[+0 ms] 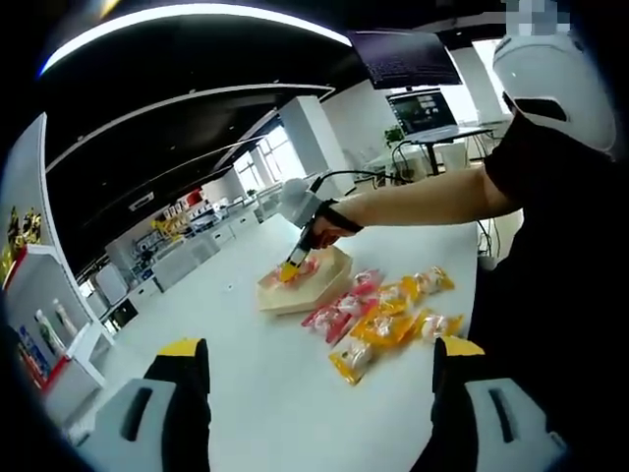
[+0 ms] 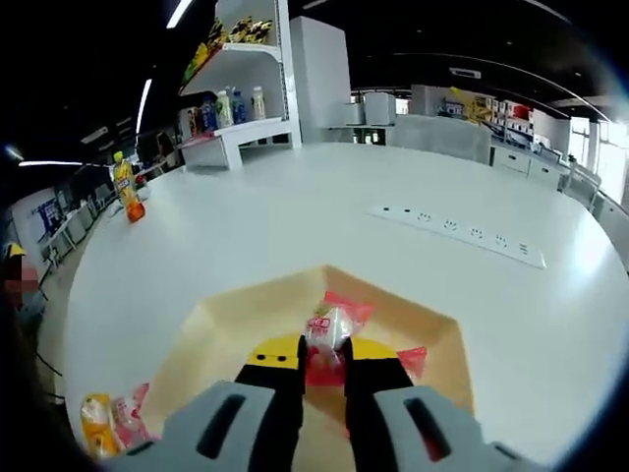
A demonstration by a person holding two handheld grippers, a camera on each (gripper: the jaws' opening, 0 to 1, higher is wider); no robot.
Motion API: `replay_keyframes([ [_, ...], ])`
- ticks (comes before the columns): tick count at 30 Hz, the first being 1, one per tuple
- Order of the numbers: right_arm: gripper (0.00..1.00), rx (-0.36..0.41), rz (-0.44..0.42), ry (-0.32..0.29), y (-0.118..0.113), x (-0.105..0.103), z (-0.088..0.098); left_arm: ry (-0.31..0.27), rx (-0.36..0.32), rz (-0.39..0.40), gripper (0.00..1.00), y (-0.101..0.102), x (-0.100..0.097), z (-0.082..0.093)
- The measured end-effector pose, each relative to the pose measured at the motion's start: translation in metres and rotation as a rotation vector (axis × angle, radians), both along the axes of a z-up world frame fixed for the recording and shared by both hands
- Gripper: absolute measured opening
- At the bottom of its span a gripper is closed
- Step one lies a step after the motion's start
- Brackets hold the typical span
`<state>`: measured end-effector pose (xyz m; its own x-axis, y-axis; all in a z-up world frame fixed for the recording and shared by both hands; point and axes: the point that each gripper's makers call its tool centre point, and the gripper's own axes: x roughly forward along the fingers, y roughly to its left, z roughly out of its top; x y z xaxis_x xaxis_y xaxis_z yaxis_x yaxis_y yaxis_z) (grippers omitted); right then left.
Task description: Pick up the marshmallows scattered on the table and place them into the bowl on the table
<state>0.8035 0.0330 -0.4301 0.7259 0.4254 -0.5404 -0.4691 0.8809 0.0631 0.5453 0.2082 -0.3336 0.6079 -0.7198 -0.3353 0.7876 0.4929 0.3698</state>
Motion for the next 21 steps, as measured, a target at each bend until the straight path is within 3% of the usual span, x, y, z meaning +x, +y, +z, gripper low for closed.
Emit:
replay_keyframes([
  [10, 0.13, -0.040, 0.009, -0.075, -0.0030, 0.0031, -0.0013, 0.001, 0.003, 0.002, 0.93, 0.0002, 0.0002, -0.0018],
  [21, 0.14, -0.081, 0.024, -0.104, -0.0042, 0.0059, -0.0021, -0.003, 0.003, 0.004, 0.93, 0.0001, 0.0005, -0.0016],
])
